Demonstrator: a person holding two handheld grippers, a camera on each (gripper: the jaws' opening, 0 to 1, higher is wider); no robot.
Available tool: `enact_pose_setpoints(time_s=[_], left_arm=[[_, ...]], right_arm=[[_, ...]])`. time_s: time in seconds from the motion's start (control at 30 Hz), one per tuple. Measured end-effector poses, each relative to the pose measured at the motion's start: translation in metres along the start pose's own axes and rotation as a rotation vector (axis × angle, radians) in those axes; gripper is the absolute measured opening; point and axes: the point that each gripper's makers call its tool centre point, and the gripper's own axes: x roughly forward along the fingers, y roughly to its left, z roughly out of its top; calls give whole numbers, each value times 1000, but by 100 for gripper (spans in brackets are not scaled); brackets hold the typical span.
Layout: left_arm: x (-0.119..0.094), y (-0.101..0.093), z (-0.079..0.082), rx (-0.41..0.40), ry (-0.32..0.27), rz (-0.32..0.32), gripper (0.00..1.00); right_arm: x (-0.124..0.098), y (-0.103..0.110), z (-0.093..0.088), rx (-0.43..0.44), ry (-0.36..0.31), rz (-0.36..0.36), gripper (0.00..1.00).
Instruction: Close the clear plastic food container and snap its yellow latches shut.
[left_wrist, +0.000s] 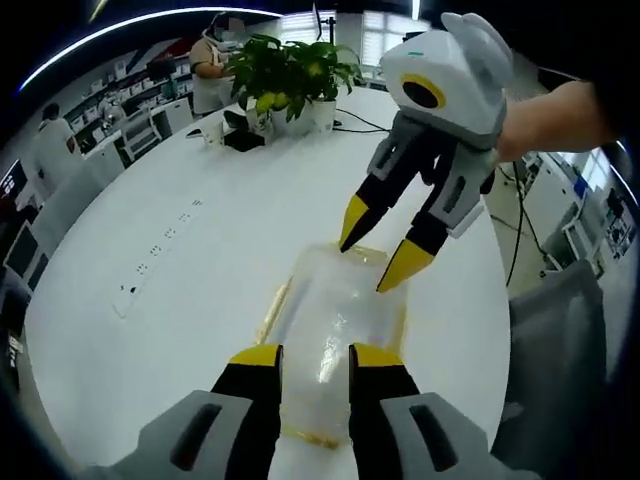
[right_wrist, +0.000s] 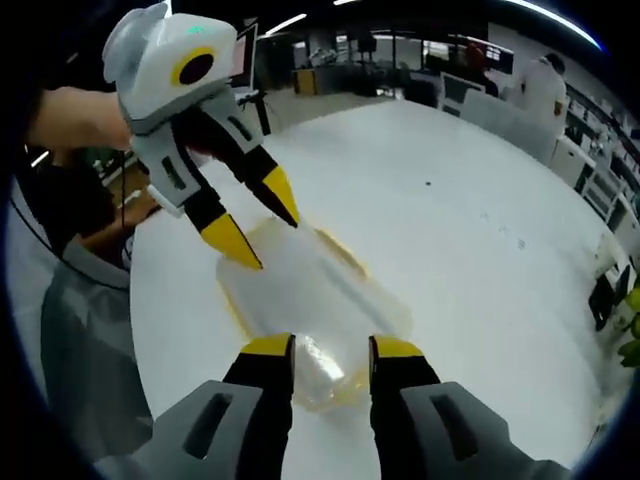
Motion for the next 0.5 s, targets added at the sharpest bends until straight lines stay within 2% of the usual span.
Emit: enact_pose_setpoints(time_s=[0.23,0.5], left_arm=[[6,0,8,-9,-16,-20,19],[14,0,7,-13,-14,-32,19]], right_arm=[[4,5,5,-7,1,16,25],[13,19,8,-68,12,47,24]])
